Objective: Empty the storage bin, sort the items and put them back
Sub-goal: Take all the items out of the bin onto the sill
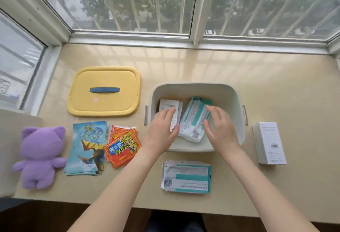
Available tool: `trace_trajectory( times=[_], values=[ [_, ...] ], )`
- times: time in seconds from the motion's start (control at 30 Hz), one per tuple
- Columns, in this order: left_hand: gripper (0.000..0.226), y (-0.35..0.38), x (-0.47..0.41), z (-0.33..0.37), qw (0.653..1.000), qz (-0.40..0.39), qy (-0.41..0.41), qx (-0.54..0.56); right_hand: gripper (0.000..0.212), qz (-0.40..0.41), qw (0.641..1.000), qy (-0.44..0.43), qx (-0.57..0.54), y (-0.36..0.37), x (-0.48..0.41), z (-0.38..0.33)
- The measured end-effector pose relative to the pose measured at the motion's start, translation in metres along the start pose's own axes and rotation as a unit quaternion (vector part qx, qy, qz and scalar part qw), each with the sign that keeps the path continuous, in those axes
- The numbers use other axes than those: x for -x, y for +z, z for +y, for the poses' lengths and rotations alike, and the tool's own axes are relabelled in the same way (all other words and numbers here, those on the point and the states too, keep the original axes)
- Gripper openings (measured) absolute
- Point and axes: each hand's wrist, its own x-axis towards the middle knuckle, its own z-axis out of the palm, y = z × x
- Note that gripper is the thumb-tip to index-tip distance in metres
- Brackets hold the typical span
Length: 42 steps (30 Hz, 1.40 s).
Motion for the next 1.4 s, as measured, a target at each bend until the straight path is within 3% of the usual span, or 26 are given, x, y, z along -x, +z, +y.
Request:
trace_trajectory(
  times=[0.2,0.37,0.5,0.73,0.87,1.0,1.23,1.4],
  values=[
    [0.059,0.073,-0.05,-0.04,0.99,-0.044,-0.116,-0.063,0.052,-0.077,0.996,0.03,0.029,0.063,-0.042,0.038],
    [0.051,0.092,-0.065,-0.053,0.99,-0.028,-0.097,-0.099,0.056,-0.12,0.988,0.064,0.066,0.082,-0.061,0.048],
    [0.054,0.093,-0.064,-0.054,0.991,-0.023,-0.128,-0.033,0.056,-0.128,0.984,0.077,0.092,0.085,-0.062,0.049],
    [0.091,0.095,-0.068,-0.056,0.952,-0.046,-0.262,0.155,0.067,-0.169,0.961,0.179,0.124,0.09,-0.06,0.045],
    [0.099,0.096,-0.073,-0.059,0.924,-0.062,-0.321,0.198,0.073,-0.194,0.95,0.234,0.07,0.101,-0.058,0.046],
    [0.08,0.099,-0.076,-0.061,0.931,-0.082,-0.307,0.18,0.075,-0.212,0.945,0.248,-0.022,0.11,-0.057,0.045],
    [0.078,0.095,-0.073,-0.06,0.93,-0.067,-0.274,0.234,0.079,-0.155,0.935,0.284,-0.145,0.104,-0.057,0.05],
    [0.06,0.086,-0.071,-0.053,0.903,-0.071,-0.272,0.325,0.077,-0.123,0.935,0.283,-0.174,0.099,-0.057,0.057]
  ],
)
